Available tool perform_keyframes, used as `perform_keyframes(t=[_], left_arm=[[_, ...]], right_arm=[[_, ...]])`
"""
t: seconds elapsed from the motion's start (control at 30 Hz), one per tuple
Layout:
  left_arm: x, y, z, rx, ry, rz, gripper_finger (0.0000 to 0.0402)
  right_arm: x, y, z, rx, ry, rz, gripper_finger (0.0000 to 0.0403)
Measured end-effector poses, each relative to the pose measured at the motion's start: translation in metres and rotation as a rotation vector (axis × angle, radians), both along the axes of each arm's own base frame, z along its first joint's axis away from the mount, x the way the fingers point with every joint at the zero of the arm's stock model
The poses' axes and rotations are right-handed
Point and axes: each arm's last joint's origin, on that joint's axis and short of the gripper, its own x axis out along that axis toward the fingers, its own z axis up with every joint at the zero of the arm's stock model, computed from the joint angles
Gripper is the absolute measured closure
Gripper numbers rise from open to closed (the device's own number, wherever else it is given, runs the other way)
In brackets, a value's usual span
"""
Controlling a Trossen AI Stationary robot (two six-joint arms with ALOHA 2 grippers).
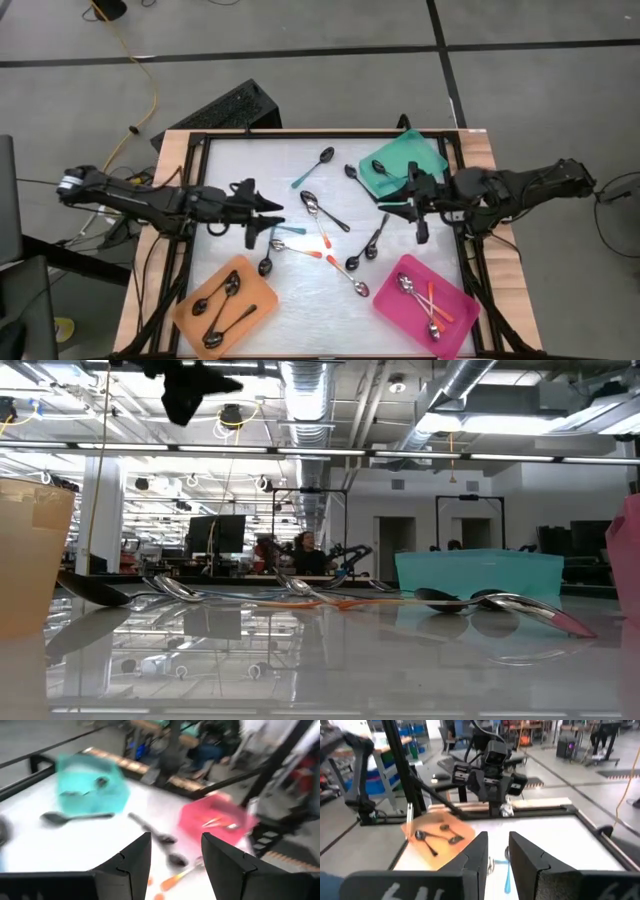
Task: Sort silverware by color (type)
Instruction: Put the blue spoon into the blue bin
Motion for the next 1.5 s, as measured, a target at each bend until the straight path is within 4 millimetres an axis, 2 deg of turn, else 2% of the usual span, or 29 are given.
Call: perform_keyframes(t=[0.37, 0.5, 0.97, 1.5], left_arm=[[0.025, 0.006, -0.052, 0.141, 0.346, 0.091, 0.0245], [0.034, 0.011, -0.067, 0.203, 0.424, 0.099, 0.0245], [0.059, 0.019, -0.101, 0.302, 0.505, 0.050, 0.0245], [0.069, 0.020, -0.143, 0.270, 0.677, -0.029, 0.0245]], right_arm=[[0.018, 0.004, -0.014, -0.003, 0.085, -0.002, 0.0308], [0.023, 0.005, -0.019, -0.009, 0.109, -0.004, 0.0308], [0.030, 0.007, -0.027, -0.016, 0.164, -0.005, 0.0308], [0.038, 0.009, -0.038, 0.003, 0.229, -0.014, 0.0308]])
